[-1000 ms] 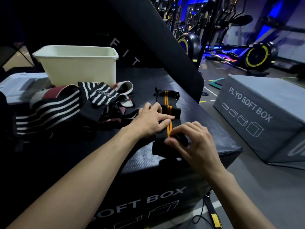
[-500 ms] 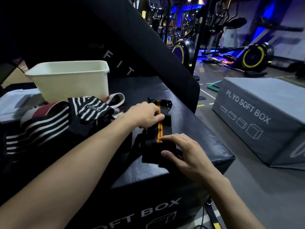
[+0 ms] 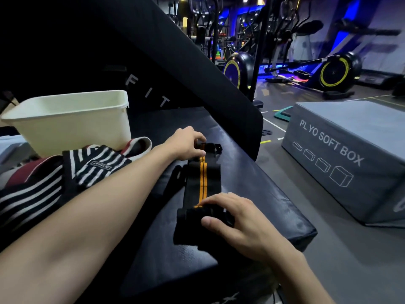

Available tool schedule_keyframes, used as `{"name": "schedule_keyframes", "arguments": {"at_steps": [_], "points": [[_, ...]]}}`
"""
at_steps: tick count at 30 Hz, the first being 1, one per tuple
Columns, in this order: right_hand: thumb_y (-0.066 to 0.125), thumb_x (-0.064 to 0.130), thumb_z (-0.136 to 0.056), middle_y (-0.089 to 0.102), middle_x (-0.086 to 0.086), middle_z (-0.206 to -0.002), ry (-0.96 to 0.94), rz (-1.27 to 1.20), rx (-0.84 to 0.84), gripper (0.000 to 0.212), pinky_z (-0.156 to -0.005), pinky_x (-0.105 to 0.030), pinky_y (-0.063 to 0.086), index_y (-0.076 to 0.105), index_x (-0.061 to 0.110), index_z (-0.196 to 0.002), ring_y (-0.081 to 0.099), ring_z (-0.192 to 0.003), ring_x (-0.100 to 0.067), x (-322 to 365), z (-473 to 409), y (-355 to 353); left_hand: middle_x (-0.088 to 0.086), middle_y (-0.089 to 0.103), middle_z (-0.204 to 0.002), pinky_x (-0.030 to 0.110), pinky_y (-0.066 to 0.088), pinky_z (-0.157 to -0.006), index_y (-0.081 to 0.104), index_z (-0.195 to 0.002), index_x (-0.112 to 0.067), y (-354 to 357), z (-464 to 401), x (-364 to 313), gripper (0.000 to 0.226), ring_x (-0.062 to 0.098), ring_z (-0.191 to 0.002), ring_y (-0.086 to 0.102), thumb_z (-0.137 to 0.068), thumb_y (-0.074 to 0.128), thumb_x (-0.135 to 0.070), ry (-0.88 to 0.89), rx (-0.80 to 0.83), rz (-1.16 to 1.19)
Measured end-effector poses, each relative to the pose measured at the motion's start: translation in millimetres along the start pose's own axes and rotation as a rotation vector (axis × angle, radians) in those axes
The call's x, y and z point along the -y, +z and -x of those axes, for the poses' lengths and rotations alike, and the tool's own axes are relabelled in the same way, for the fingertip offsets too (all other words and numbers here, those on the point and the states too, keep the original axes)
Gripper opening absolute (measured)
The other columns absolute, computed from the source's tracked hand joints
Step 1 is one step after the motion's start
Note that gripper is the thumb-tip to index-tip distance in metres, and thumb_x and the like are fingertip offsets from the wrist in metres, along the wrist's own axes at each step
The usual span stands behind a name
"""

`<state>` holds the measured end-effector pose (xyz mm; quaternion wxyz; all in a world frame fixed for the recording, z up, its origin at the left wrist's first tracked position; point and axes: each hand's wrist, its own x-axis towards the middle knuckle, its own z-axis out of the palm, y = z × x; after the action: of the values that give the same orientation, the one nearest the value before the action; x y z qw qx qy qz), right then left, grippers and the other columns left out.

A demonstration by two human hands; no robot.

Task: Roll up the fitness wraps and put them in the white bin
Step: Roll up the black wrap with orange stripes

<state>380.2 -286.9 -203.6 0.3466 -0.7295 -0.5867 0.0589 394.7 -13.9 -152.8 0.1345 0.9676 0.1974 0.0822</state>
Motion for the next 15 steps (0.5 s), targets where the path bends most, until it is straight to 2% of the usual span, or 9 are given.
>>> {"name": "schedule_keyframes", "arguments": {"at_steps": [3, 7, 11, 13, 15], "points": [[0.058, 0.054, -0.095, 0.066, 0.022, -0.108, -0.013, 0.005, 0.019, 0.031, -0.093, -0.029, 0.043, 0.064, 0.037, -0.121, 0.058, -0.102, -0.002, -3, -2, -1, -0.003, 0.054, -0.125, 0.046, 0.045, -0.105, 0.064, -0.13, -0.038, 12, -16, 5, 0.046, 0.025, -0.124, 0.042, -0.087, 0.077, -0.048, -0.009, 0.002, -0.055], [0.058, 0.055, -0.096, 0.066, 0.022, -0.108, -0.024, -0.002, 0.039, 0.031, -0.093, -0.023, 0.04, 0.063, 0.038, -0.121, 0.057, -0.104, 0.0, -5, -4, -3, -0.012, 0.06, -0.102, 0.035, 0.043, -0.092, 0.07, -0.107, -0.034, 16, -32, 7, 0.024, 0.021, -0.115, 0.053, -0.086, 0.079, -0.041, -0.022, -0.112, -0.085], [0.057, 0.054, -0.097, 0.066, 0.021, -0.11, -0.037, -0.017, 0.06, 0.032, -0.095, -0.029, 0.043, 0.063, 0.037, -0.122, 0.058, -0.106, -0.001, -7, -7, -4, -0.006, 0.071, -0.095, 0.032, 0.041, -0.079, 0.071, -0.09, -0.037, 13, -46, 11, 0.007, 0.024, -0.099, 0.065, -0.087, 0.077, -0.037, -0.065, -0.248, -0.14], [0.059, 0.052, -0.097, 0.066, 0.021, -0.111, -0.046, -0.019, 0.066, 0.031, -0.096, -0.029, 0.043, 0.064, 0.035, -0.122, 0.059, -0.107, -0.002, -8, -7, -4, -0.004, 0.072, -0.093, 0.031, 0.038, -0.075, 0.067, -0.084, -0.037, 11, -54, 15, 0.011, 0.026, -0.093, 0.066, -0.088, 0.076, -0.037, -0.091, -0.313, -0.143], [0.06, 0.051, -0.098, 0.066, 0.021, -0.112, -0.049, -0.019, 0.065, 0.03, -0.096, -0.027, 0.042, 0.064, 0.035, -0.122, 0.059, -0.107, -0.001, -8, -8, -5, -0.004, 0.072, -0.094, 0.031, 0.036, -0.076, 0.068, -0.086, -0.035, 12, -61, 17, 0.011, 0.023, -0.093, 0.064, -0.087, 0.077, -0.041, -0.074, -0.32, -0.169]]}}
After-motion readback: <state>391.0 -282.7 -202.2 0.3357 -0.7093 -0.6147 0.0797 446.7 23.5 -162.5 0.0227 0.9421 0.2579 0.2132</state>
